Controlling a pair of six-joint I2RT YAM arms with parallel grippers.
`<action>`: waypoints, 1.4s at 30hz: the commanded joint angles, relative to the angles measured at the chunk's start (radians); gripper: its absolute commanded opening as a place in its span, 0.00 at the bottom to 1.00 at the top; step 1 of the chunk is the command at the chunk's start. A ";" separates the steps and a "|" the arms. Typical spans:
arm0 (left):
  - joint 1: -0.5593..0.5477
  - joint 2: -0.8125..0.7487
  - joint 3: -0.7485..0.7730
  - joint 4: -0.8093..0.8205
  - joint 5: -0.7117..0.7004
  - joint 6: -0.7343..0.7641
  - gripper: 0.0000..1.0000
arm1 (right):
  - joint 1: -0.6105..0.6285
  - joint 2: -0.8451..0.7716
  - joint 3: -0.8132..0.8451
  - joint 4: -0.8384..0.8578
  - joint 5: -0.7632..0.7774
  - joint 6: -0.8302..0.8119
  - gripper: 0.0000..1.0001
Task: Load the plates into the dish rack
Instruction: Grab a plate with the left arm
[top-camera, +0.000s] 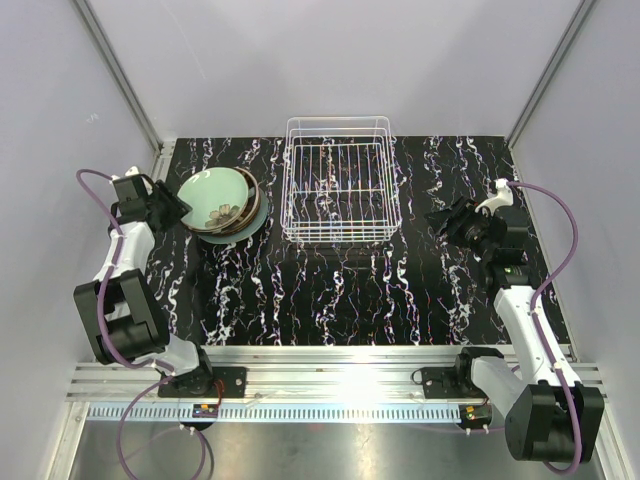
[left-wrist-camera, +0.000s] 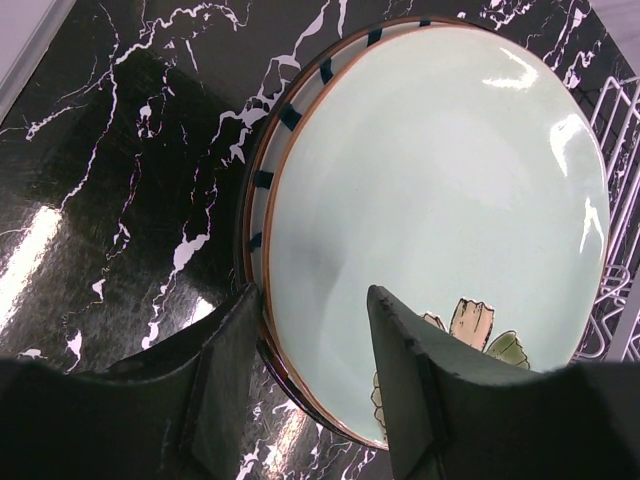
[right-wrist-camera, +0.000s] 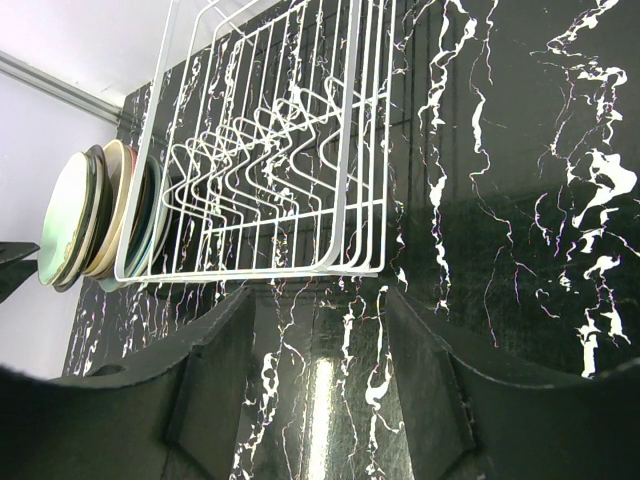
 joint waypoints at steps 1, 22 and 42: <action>0.005 -0.006 -0.002 0.056 0.041 0.014 0.50 | -0.003 0.000 0.007 0.045 -0.002 -0.010 0.61; 0.005 0.025 -0.022 0.082 0.087 0.006 0.19 | -0.003 0.000 0.011 0.028 0.001 -0.018 0.58; 0.006 -0.030 -0.042 0.059 0.077 -0.011 0.00 | 0.296 0.040 0.168 -0.018 0.082 -0.057 0.61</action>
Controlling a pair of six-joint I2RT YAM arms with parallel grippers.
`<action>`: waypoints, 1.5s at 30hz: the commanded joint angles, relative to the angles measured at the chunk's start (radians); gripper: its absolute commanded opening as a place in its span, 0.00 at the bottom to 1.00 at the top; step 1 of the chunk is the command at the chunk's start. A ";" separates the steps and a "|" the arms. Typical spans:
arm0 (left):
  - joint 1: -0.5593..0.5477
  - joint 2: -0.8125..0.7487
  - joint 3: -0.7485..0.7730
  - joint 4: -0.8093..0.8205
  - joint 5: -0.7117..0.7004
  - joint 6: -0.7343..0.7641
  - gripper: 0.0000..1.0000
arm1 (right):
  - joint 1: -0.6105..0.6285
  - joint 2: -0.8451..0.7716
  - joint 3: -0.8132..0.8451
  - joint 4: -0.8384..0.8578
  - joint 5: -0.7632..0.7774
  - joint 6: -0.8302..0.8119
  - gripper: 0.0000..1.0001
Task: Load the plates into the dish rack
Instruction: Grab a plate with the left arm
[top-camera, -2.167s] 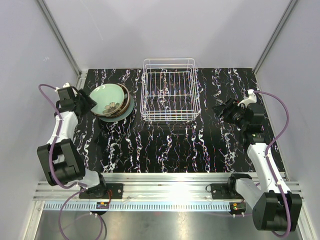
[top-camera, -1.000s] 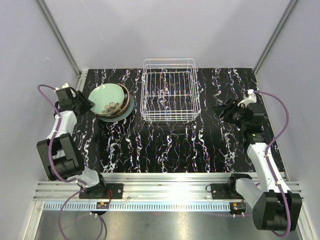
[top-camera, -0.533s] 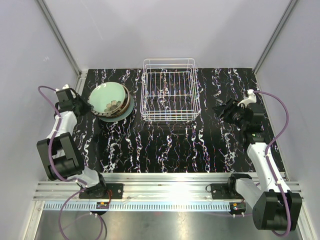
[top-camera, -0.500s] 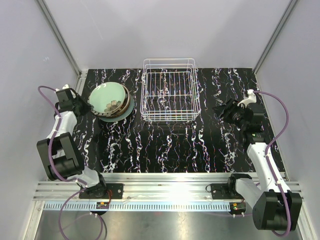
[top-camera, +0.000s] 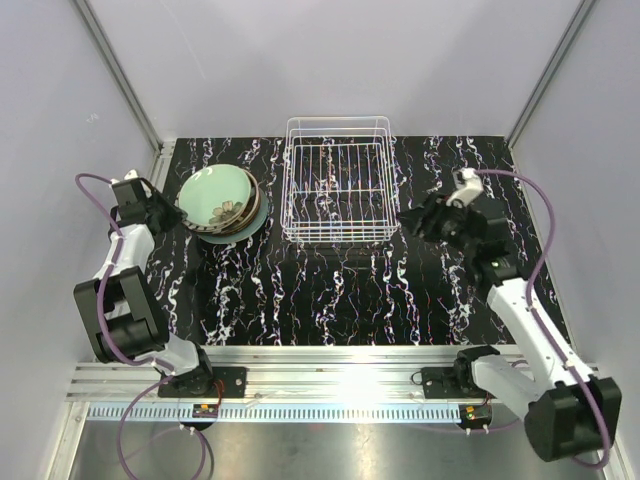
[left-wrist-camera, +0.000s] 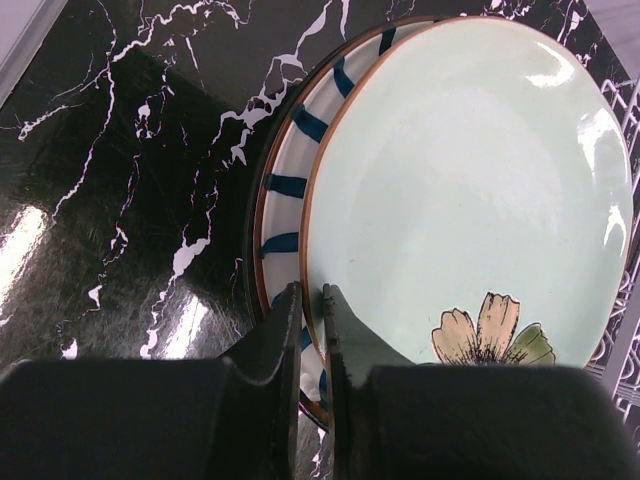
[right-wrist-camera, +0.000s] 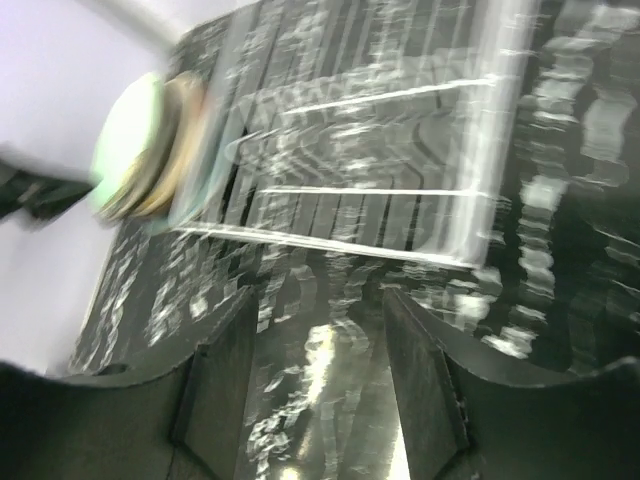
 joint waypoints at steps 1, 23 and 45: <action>-0.006 -0.047 -0.016 0.009 0.042 -0.005 0.00 | 0.171 0.046 0.116 0.015 0.095 -0.040 0.61; -0.015 -0.193 -0.034 -0.019 -0.024 -0.004 0.00 | 0.787 0.794 0.774 0.096 0.290 -0.454 0.66; -0.058 -0.263 0.018 -0.108 -0.088 0.016 0.00 | 0.940 1.165 1.068 0.166 0.376 -1.101 0.72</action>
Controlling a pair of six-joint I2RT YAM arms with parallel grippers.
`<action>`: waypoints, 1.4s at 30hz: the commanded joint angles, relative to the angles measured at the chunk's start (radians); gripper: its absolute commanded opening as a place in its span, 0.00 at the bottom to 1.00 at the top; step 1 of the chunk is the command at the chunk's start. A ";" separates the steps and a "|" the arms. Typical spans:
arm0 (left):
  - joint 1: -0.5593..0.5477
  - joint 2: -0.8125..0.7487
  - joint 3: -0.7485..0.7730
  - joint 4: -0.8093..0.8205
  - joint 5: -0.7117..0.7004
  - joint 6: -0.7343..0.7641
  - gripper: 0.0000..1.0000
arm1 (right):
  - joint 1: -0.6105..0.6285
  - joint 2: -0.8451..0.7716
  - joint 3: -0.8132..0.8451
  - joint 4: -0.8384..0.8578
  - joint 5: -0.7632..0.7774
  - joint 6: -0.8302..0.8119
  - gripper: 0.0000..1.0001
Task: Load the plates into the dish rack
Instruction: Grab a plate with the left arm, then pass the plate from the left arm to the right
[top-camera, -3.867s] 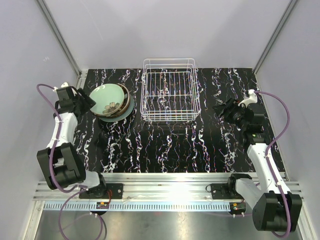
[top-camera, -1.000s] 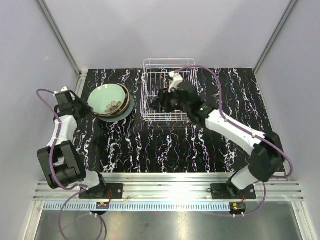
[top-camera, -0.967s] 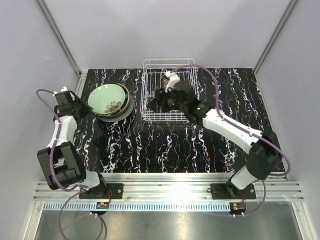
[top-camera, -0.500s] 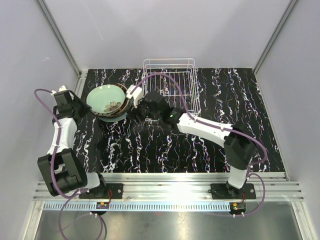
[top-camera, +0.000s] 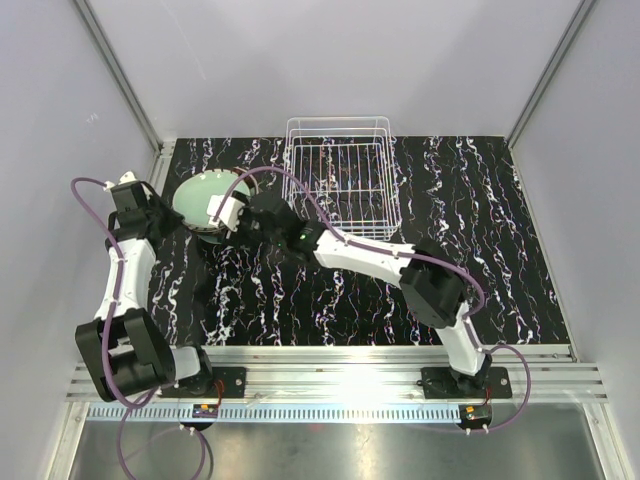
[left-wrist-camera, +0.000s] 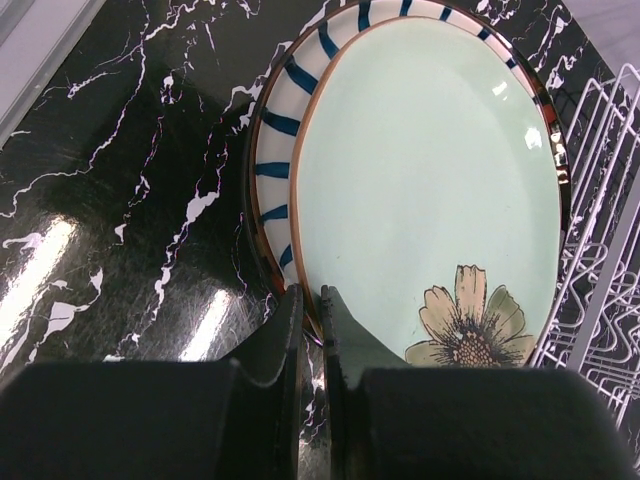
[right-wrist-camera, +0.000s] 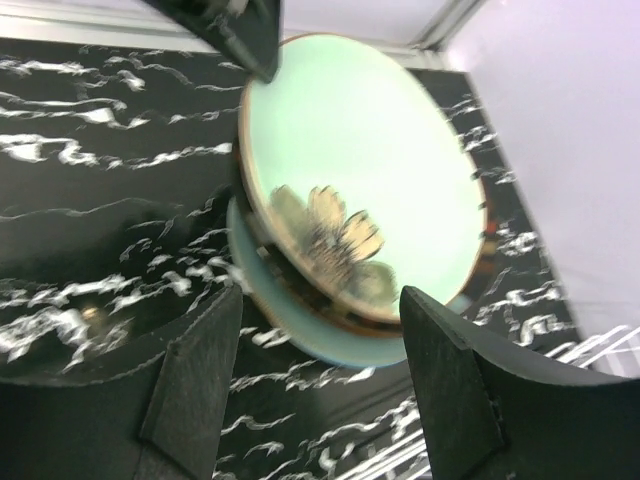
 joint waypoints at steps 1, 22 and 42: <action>-0.019 -0.057 0.057 0.023 0.011 0.030 0.00 | 0.029 0.057 0.105 0.007 0.061 -0.111 0.72; -0.066 -0.113 0.077 0.000 -0.002 0.041 0.00 | 0.044 0.258 0.254 0.118 0.171 -0.226 0.54; -0.074 -0.123 0.083 -0.007 -0.011 0.047 0.03 | 0.065 0.256 0.267 0.155 0.154 -0.279 0.01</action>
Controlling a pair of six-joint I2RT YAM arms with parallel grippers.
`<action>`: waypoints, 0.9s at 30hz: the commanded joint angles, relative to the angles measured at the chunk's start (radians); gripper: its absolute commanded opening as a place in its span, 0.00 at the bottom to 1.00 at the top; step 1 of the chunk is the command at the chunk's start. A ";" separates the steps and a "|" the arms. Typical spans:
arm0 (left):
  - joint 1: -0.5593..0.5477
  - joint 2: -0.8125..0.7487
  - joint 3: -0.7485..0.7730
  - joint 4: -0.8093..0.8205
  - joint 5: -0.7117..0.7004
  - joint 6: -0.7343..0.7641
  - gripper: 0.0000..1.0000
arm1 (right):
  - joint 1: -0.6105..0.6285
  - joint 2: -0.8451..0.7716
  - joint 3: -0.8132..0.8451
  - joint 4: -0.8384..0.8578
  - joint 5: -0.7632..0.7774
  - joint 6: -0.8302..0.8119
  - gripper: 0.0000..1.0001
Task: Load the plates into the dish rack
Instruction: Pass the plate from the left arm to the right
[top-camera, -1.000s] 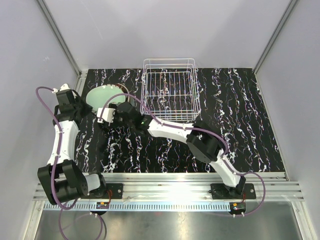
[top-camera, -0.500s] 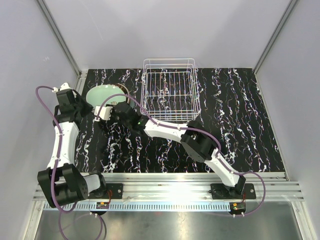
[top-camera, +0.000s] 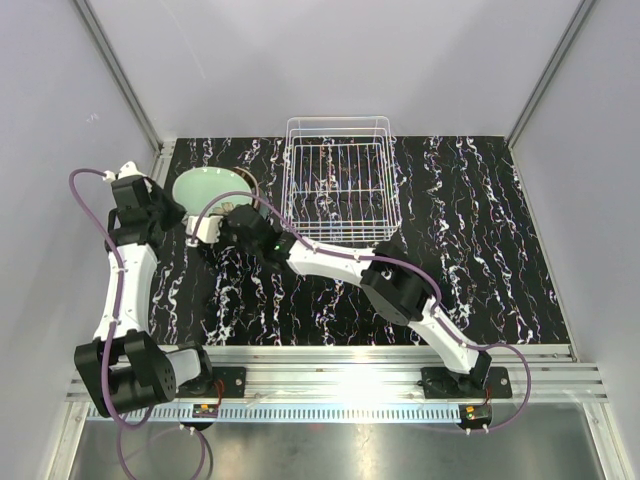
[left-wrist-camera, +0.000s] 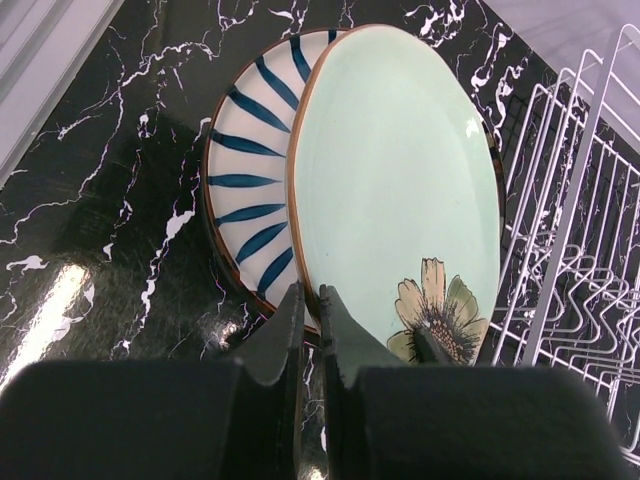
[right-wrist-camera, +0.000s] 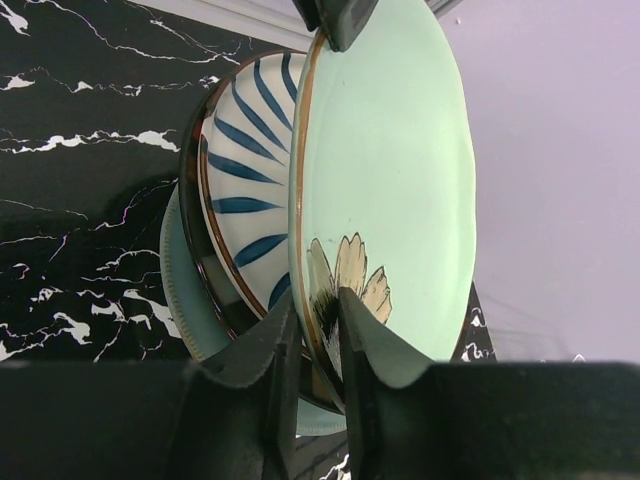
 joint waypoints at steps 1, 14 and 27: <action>-0.012 -0.038 0.044 0.028 0.027 0.023 0.05 | 0.023 -0.019 0.041 0.075 -0.009 -0.024 0.01; -0.012 -0.081 0.046 0.029 -0.029 0.046 0.81 | 0.043 -0.051 0.063 0.043 -0.058 -0.029 0.00; -0.033 -0.164 0.027 0.060 -0.063 0.085 0.99 | 0.044 -0.079 0.099 0.029 -0.038 0.028 0.00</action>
